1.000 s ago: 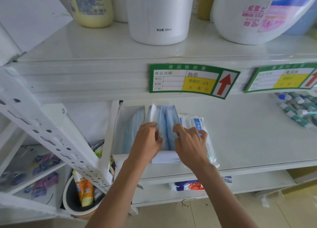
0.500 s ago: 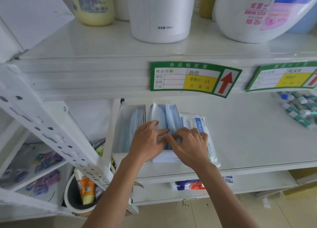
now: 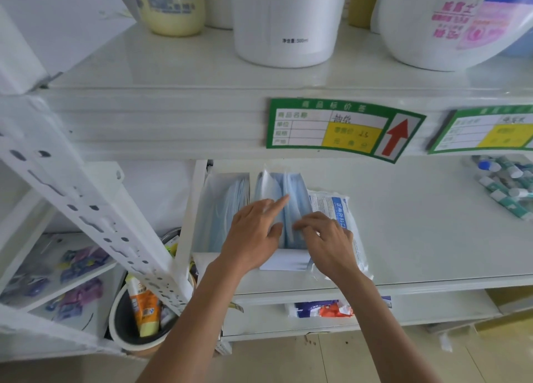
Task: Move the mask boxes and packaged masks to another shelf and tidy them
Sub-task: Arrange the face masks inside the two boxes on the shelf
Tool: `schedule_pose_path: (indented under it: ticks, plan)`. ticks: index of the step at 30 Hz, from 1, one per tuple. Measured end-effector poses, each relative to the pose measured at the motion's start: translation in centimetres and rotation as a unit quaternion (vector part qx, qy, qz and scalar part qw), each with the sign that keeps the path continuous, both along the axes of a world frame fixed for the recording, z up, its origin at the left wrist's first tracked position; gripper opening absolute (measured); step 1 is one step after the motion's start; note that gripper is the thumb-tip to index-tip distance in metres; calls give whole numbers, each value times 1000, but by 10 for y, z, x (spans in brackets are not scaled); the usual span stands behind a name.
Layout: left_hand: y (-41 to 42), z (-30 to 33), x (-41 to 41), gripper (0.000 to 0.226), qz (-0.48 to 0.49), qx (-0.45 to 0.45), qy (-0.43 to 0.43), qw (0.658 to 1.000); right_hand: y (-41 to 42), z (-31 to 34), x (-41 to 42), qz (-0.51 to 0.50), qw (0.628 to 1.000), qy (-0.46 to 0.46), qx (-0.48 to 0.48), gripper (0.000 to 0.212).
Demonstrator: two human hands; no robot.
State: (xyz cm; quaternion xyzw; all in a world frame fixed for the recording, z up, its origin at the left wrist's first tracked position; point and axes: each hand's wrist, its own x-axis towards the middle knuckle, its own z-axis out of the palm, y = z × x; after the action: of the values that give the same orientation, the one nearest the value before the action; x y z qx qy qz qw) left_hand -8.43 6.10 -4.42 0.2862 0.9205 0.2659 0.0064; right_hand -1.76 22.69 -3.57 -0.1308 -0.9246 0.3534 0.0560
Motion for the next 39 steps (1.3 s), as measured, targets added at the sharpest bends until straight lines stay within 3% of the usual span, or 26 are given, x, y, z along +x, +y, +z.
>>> schedule_pose_path:
  ticks: [3,11,19,26,31,33,39]
  plan:
    - [-1,1,3,49,-18,-63,15,998,1,-3,0,1,999,2,33,36]
    - [-10,0,-5,23,35,41,6,999,-3,-9,0,-29,999,13,43,18]
    - [-11,2,-6,32,66,81,-40,994,-5,-15,4,-50,997,67,1,25]
    - [-12,9,-6,47,107,140,-82,981,-9,-17,2,-87,981,96,-147,25]
    - [-14,13,-2,46,78,153,-76,982,-9,-18,1,-79,966,104,-225,24]
    - [-14,11,-2,42,58,149,-53,986,-10,-16,1,-71,972,102,-202,23]
    - [-5,5,2,43,14,39,-3,999,-19,-11,6,-29,991,112,63,34]
